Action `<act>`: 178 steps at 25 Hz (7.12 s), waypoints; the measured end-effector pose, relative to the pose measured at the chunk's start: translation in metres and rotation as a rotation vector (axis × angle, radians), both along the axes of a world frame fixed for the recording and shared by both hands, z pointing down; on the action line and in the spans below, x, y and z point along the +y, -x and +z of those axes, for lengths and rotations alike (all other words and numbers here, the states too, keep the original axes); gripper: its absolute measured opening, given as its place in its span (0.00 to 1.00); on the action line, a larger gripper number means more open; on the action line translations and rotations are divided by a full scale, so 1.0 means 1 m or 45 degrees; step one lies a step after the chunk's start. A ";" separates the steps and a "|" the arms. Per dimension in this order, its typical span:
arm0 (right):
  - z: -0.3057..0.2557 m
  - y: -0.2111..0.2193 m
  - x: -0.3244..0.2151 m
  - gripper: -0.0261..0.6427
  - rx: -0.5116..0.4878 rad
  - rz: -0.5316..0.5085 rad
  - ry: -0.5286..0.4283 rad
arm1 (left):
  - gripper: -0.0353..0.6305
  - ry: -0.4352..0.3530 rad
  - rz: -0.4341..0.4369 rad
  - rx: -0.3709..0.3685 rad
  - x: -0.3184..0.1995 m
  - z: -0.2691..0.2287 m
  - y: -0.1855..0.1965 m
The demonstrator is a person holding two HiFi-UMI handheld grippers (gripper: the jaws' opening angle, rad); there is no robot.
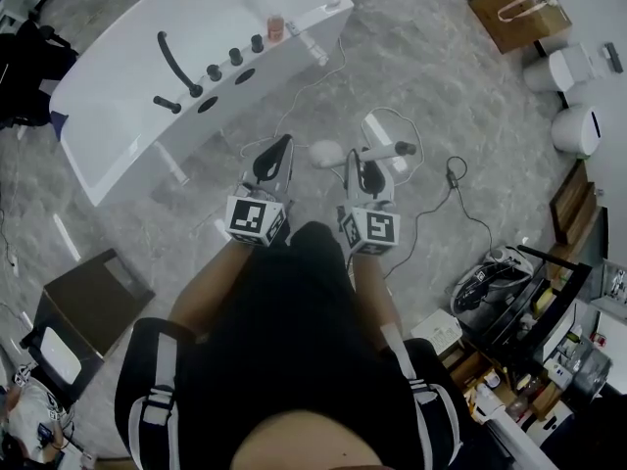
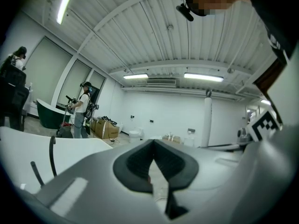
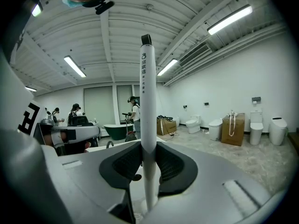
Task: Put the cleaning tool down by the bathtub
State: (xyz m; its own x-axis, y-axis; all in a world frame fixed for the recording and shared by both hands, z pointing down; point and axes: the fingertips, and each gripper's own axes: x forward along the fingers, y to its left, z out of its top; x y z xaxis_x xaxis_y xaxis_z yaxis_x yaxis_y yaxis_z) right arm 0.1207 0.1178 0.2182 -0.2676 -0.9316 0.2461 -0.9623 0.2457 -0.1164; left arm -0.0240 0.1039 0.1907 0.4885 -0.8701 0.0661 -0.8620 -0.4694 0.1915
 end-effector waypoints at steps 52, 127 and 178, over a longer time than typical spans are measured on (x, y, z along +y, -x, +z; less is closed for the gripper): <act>0.259 -0.063 -0.314 0.18 0.078 -0.183 0.207 | 0.07 0.141 -0.266 -0.035 -0.289 0.218 -0.060; 0.757 0.020 -0.416 0.18 0.212 -0.440 0.457 | 0.07 0.177 -0.406 0.011 -0.345 0.529 -0.010; 0.794 0.062 -0.497 0.18 0.218 -0.449 0.552 | 0.07 0.193 -0.479 0.065 -0.342 0.546 0.029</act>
